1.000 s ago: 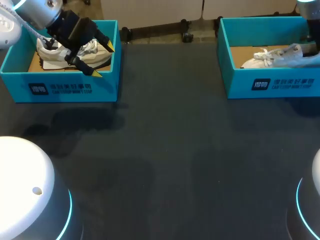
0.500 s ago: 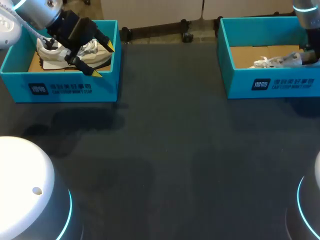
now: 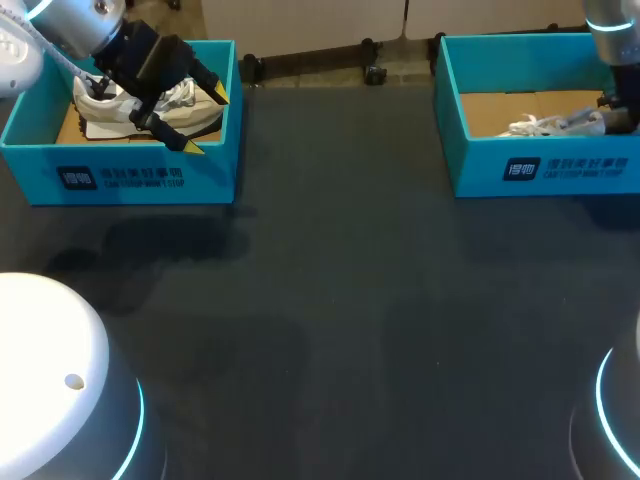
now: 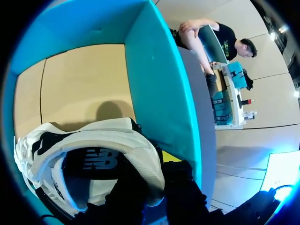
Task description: Take the shoe out of the shoebox, open the shoe tongue, remove and reinsert the insole, then place the shoe into the shoebox
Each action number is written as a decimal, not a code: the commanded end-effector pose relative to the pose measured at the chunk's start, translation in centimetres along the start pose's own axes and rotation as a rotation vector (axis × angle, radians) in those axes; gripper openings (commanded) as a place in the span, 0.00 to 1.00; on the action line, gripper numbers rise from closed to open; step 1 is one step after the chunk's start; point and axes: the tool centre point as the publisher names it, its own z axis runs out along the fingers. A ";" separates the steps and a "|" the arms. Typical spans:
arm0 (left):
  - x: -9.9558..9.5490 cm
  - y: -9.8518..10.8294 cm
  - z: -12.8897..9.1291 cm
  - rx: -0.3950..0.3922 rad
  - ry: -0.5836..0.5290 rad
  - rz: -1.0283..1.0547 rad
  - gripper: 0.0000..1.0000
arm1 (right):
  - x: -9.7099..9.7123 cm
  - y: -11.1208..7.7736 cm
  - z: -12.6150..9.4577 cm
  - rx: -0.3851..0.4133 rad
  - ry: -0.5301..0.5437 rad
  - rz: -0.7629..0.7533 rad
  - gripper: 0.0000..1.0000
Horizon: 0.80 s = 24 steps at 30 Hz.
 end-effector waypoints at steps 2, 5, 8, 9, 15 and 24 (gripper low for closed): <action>0.1 0.0 -0.1 -0.003 0.000 0.000 1.00 | 0.7 0.2 0.1 0.014 0.008 0.002 0.00; 0.1 0.0 -0.1 -0.003 0.000 0.000 1.00 | 0.9 0.1 0.0 0.023 0.024 0.004 0.00; 0.1 0.0 -0.1 -0.003 0.000 0.000 1.00 | 1.2 0.0 0.0 0.028 0.026 0.000 0.00; 0.1 0.0 -0.1 -0.003 0.000 0.000 1.00 | 1.3 -0.1 0.0 0.029 0.026 -0.001 0.00; 0.1 0.0 -0.1 -0.003 0.000 0.000 1.00 | 1.2 -0.1 -0.2 0.038 0.017 0.018 0.27; 0.1 0.0 -0.1 -0.003 0.000 0.000 1.00 | 0.4 -0.3 -1.0 0.032 0.000 0.046 0.51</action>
